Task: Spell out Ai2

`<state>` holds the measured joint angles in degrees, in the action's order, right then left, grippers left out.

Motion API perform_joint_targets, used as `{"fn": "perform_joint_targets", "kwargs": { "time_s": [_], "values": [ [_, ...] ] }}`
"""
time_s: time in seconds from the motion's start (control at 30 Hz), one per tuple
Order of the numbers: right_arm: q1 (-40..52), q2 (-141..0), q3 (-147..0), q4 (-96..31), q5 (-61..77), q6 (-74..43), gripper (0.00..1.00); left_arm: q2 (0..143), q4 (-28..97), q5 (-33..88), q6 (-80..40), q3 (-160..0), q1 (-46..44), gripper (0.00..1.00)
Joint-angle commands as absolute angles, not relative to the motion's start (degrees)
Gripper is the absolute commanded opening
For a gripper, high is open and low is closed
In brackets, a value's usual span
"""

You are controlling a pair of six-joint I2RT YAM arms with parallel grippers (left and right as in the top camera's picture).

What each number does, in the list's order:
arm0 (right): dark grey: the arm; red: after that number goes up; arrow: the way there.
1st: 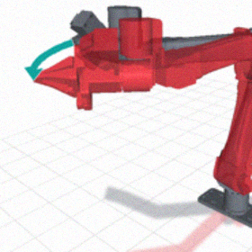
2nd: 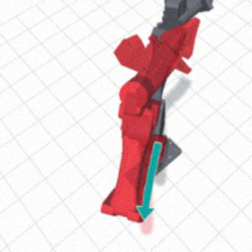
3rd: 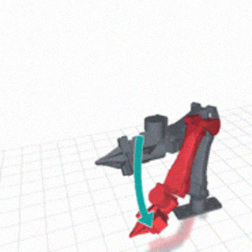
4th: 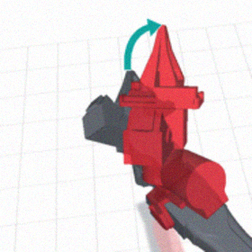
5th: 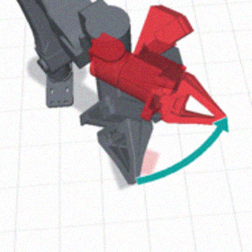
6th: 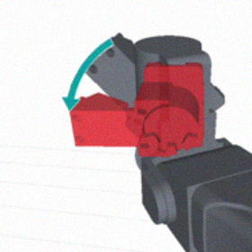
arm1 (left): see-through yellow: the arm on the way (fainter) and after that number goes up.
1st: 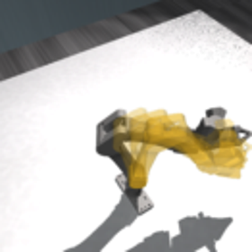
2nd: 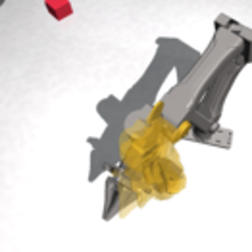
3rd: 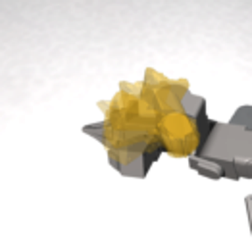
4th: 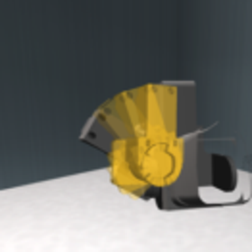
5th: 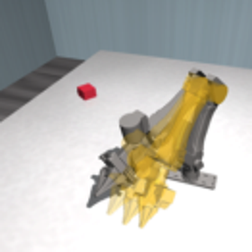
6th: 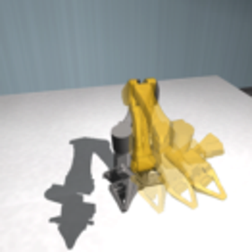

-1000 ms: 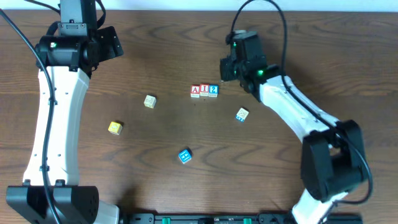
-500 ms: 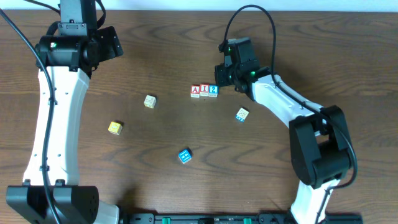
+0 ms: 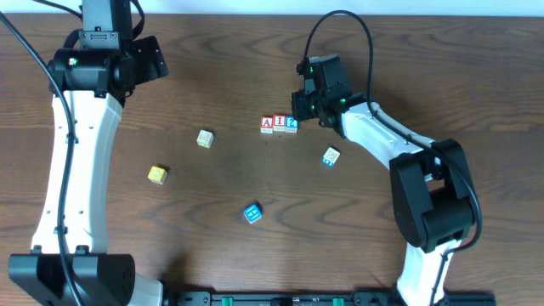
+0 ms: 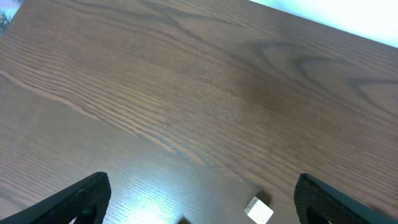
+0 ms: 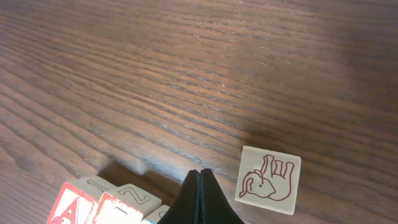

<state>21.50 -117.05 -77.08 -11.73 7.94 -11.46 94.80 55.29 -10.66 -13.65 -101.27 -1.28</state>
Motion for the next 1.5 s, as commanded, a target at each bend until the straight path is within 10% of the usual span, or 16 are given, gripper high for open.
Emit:
{"fn": "perform_joint_targets", "kwargs": {
  "time_s": [0.0, 1.0, 1.47],
  "values": [
    [21.3, -118.3, -76.9, -11.8, 7.2, -10.6, 0.01, 94.8, 55.4, -10.5, -13.7, -101.4, -1.1, 0.95],
    [18.1, -118.2, -80.2, -19.0, -10.3, -10.6, 0.01, 94.8, 55.4, -10.5, -13.7, -101.4, -1.1, 0.95],
    [18.8, -88.7, -89.2, -43.7, -14.5, -10.2, 0.07, 88.8, 59.1, -5.9, -11.6, -101.4, -1.2, 0.95]
  ]
}}
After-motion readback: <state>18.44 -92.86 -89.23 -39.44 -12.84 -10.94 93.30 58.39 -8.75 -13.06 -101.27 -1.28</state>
